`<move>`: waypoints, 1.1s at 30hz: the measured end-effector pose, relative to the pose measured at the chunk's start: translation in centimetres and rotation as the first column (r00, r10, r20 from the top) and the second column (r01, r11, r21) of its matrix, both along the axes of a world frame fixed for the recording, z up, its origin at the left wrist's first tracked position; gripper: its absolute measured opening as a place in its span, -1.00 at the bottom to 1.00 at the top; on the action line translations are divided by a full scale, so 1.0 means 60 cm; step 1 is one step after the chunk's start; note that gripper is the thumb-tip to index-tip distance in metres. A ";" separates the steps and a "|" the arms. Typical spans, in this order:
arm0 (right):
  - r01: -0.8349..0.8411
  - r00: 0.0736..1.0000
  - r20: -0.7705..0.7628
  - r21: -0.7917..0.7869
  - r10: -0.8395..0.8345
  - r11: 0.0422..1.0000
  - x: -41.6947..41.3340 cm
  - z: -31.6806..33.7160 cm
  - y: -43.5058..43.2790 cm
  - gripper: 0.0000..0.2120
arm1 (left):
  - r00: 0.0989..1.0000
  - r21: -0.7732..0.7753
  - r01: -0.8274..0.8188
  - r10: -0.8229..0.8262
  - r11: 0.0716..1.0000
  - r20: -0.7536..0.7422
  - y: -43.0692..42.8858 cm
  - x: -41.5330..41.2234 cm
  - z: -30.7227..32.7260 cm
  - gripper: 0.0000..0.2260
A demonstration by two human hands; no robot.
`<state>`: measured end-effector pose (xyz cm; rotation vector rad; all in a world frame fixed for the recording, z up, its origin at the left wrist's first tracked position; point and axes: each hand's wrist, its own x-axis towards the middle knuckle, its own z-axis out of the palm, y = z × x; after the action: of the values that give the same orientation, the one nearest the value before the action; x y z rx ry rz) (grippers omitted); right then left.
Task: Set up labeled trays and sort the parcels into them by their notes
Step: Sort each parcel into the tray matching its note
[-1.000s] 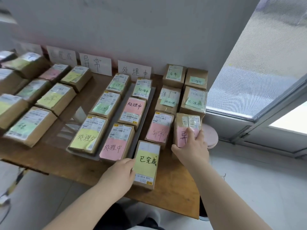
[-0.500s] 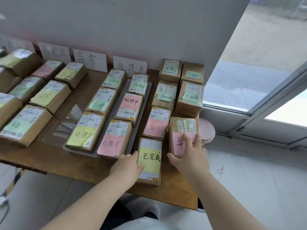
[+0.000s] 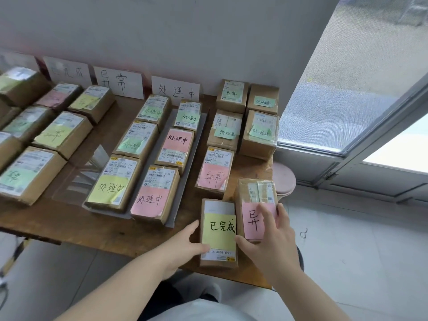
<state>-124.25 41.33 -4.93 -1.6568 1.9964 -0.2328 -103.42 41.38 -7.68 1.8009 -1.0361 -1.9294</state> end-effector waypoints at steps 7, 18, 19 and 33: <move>0.060 0.997 0.057 -0.033 -0.058 0.998 -0.025 -0.007 0.018 -0.16 | 0.981 -0.009 -0.139 0.137 0.990 -0.138 0.014 -0.011 -0.002 -0.22; 0.304 0.566 0.712 0.287 -0.415 0.908 -0.082 -0.033 -0.005 -0.58 | 0.934 -0.055 -0.251 0.227 0.966 -0.276 -0.005 -0.029 0.030 -0.47; 0.311 0.525 0.742 0.289 -0.417 0.905 -0.087 -0.033 -0.004 -0.51 | 0.937 -0.060 -0.236 0.211 0.970 -0.279 -0.006 -0.030 0.032 -0.47; 0.130 0.247 0.960 0.100 -0.130 0.986 -0.066 0.034 -0.039 -0.39 | 0.935 -0.252 -0.235 0.148 0.939 -0.321 -0.056 0.019 0.120 -0.51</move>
<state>-128.23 38.98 -2.90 -0.8429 1.0734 -1.0510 -102.26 38.02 -0.45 1.3484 -0.9387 -1.7569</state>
